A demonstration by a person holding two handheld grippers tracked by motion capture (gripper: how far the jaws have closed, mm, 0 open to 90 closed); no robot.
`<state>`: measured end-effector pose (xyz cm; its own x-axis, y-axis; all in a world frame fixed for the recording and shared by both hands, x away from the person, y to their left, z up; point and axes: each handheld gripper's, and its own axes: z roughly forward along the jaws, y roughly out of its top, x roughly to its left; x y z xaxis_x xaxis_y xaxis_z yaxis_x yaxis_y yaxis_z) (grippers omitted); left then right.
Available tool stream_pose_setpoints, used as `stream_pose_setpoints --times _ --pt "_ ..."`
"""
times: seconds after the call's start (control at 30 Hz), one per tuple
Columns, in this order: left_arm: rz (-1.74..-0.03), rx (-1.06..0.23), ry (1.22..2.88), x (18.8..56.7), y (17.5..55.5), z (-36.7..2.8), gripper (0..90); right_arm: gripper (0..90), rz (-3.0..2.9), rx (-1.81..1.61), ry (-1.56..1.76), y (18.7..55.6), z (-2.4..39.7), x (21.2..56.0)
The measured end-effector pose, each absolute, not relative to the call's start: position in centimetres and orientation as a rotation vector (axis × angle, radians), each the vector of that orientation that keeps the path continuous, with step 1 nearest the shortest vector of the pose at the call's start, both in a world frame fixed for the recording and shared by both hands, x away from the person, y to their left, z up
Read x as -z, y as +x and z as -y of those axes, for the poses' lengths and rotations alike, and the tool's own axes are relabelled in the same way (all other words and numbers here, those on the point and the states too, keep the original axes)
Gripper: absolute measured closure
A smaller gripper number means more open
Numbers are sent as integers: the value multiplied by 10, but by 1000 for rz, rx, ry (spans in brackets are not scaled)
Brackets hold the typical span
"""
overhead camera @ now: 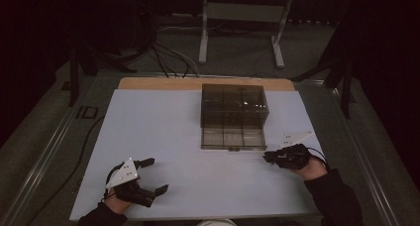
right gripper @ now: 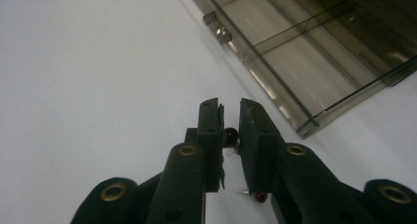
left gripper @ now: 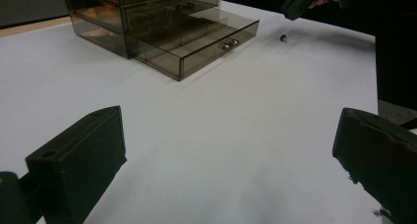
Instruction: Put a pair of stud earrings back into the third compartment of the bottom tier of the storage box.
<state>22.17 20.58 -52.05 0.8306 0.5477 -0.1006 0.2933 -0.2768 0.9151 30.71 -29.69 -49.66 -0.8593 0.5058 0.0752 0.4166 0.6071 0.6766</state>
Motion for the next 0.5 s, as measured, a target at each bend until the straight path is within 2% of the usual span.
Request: stream_pose_setpoints --times 0.5 --pt "-633 -281 1876 520 222 -206 8 800 -2659 -1113 783 315 294 468"
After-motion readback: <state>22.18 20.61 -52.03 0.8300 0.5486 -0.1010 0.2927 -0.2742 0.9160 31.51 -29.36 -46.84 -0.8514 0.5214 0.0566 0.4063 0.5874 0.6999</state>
